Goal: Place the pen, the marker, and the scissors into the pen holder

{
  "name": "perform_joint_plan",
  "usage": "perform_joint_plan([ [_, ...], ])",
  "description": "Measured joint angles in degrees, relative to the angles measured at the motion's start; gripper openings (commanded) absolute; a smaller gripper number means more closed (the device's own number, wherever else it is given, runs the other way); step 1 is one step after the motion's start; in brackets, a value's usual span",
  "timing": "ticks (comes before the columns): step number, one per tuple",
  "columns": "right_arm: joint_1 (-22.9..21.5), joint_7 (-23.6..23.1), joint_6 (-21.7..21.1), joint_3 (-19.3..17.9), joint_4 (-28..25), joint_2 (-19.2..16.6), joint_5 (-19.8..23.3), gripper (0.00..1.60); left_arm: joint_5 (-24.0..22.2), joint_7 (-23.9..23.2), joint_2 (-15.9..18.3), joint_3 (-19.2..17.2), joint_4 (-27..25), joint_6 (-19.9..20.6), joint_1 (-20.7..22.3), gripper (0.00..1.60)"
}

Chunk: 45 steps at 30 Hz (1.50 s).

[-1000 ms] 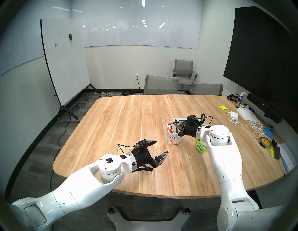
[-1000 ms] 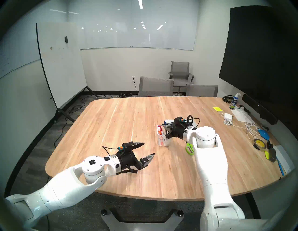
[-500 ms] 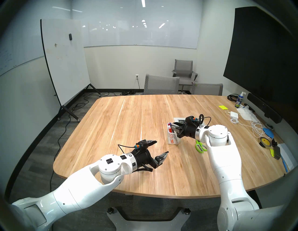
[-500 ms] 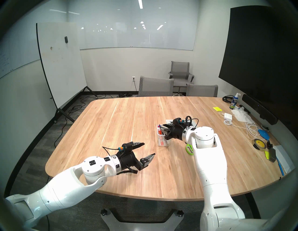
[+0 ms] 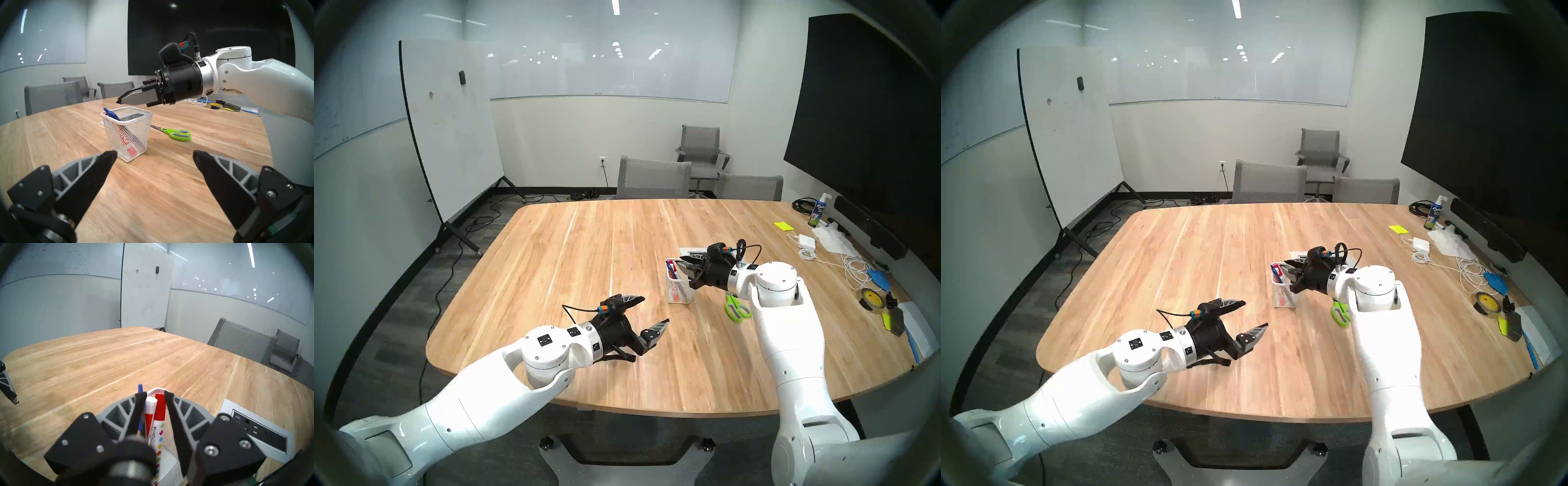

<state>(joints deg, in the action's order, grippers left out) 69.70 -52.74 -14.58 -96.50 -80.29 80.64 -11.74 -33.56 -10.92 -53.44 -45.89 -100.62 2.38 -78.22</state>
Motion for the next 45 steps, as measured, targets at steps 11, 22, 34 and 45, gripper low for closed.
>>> perform_joint_plan([
  [11, -0.5, -3.1, -2.5, -2.3, -2.1, -1.0, 1.0, 0.96, 0.0, -1.1, -0.2, 0.2, 0.4, 0.2, 0.6, 1.6],
  [22, -2.6, -4.5, -4.4, -5.7, -0.5, -3.7, 0.9, 1.01, 0.0, -2.3, -0.8, 0.3, 1.2, 0.5, 1.6, 1.6],
  [34, -5.1, -4.5, -7.7, -7.6, 3.1, -6.3, -0.9, 1.6, 0.0, -3.0, -1.0, 0.3, 1.5, 0.4, 1.8, 1.6],
  [45, -6.7, -4.1, -10.6, -8.1, 5.5, -7.9, -3.5, 1.6, 0.0, -3.2, -1.0, 0.3, 1.5, -0.1, 1.7, 1.6],
])
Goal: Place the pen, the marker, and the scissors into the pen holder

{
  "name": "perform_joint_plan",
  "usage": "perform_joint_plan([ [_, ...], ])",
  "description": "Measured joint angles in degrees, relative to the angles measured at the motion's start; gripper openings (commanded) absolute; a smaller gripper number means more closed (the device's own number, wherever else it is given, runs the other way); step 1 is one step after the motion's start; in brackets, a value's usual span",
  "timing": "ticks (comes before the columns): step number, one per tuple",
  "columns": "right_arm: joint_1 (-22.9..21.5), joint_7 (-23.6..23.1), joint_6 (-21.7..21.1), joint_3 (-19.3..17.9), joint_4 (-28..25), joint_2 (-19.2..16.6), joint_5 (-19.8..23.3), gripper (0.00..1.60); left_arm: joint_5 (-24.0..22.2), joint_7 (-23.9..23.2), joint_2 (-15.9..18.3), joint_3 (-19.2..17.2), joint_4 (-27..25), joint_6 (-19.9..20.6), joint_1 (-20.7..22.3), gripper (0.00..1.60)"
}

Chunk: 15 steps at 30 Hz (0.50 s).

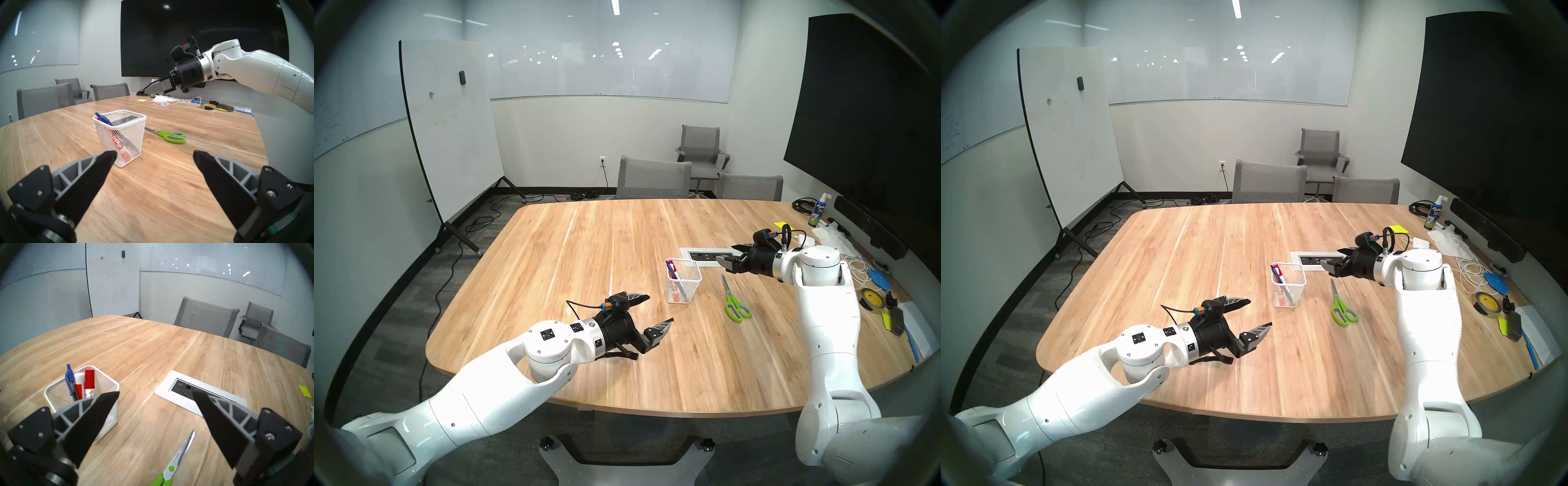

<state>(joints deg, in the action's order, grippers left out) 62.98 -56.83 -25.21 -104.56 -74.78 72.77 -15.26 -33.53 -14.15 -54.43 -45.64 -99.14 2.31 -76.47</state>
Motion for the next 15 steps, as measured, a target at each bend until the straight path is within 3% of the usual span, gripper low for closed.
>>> perform_joint_plan([
  [15, 2.3, -2.3, -7.5, 2.3, -5.0, -1.6, -4.8, 1.6, 0.0, 0.6, 0.0, 0.0, 0.1, -1.1, -0.6, 1.6],
])
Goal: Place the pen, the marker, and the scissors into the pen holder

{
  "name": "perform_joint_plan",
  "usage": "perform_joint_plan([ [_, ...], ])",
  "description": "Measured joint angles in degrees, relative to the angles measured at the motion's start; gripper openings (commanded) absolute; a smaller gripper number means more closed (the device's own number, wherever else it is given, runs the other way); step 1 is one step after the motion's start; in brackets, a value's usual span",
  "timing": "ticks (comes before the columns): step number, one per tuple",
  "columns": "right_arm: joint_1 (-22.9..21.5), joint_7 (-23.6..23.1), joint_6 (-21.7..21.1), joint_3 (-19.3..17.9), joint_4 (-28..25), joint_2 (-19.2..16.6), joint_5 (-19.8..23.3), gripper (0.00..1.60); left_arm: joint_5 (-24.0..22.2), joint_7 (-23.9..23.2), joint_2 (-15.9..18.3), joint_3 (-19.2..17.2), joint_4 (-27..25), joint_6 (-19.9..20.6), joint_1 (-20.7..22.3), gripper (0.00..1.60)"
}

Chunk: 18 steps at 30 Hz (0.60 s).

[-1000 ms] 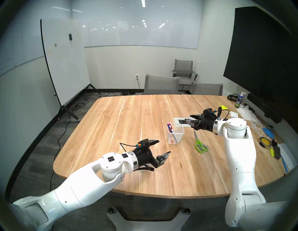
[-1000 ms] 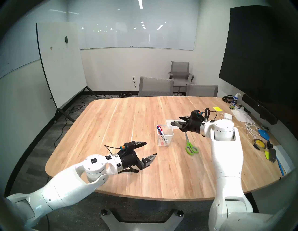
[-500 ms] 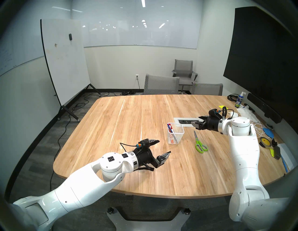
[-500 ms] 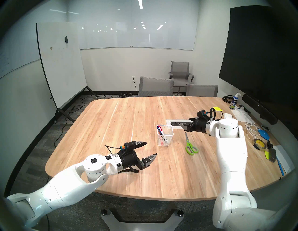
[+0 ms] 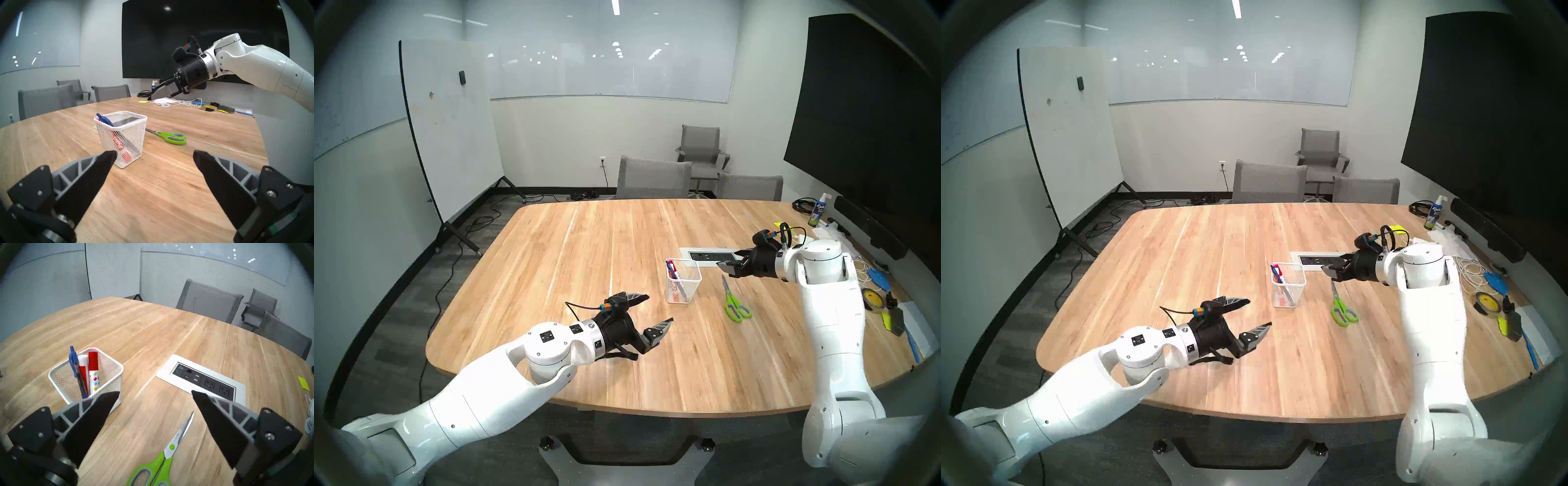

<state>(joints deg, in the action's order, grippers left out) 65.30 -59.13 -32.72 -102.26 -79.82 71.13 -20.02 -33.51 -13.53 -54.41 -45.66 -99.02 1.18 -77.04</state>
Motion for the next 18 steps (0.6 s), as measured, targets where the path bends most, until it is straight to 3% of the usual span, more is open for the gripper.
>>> perform_joint_plan([
  [18, 2.9, 3.6, -2.7, -1.6, 1.1, 1.0, -3.1, 1.6, 0.2, 0.1, 0.0, 0.2, 0.3, -0.5, -0.1, 1.6],
])
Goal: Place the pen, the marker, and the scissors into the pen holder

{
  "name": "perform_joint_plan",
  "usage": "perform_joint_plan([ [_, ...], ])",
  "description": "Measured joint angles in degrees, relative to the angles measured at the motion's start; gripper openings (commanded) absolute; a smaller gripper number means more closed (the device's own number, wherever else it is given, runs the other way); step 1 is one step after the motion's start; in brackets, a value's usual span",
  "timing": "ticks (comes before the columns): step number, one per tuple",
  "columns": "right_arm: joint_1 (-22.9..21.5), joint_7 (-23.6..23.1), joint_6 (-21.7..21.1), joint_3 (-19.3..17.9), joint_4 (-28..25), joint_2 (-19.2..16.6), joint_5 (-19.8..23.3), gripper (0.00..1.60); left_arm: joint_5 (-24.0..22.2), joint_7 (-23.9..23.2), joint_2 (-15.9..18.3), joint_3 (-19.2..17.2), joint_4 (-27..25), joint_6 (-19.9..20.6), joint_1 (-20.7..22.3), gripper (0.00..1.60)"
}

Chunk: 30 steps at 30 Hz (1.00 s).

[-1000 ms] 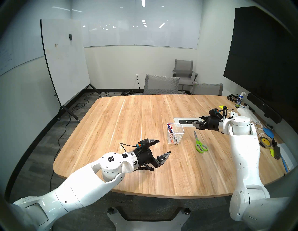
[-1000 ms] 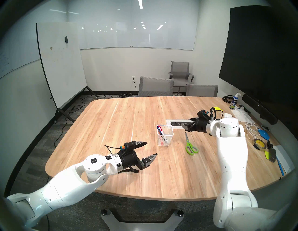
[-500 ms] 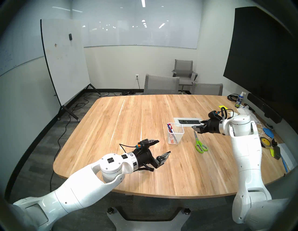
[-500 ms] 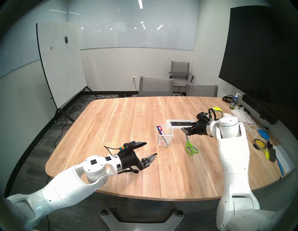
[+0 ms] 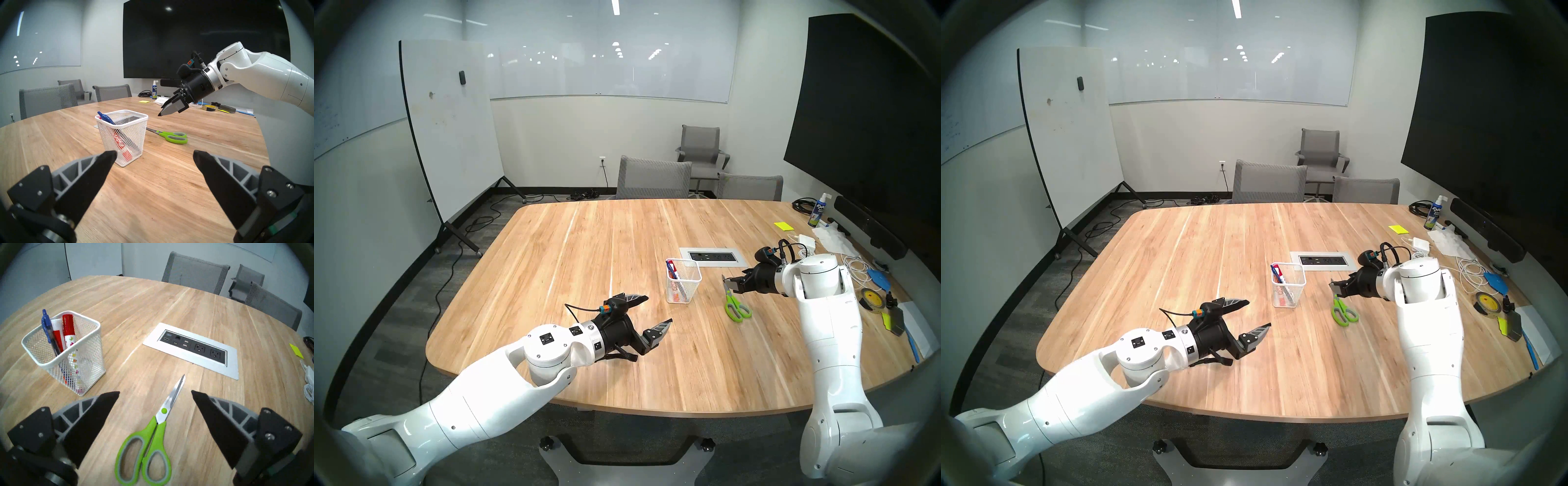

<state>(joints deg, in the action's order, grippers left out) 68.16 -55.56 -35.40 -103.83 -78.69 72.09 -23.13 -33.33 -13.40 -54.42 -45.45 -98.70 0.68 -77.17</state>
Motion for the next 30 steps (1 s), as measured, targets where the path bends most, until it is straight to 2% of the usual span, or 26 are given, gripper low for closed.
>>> perform_joint_plan([
  [15, 0.7, -1.5, -0.4, -0.3, 2.0, -0.7, -0.5, 1.6, 0.2, -0.3, 0.0, 0.1, -0.1, 0.2, 0.2, 1.6],
  [30, 0.4, -0.1, 0.7, -0.2, 7.6, -1.1, -2.6, 1.6, 0.2, -0.4, 0.0, 0.2, -0.1, 0.3, 0.4, 1.6],
])
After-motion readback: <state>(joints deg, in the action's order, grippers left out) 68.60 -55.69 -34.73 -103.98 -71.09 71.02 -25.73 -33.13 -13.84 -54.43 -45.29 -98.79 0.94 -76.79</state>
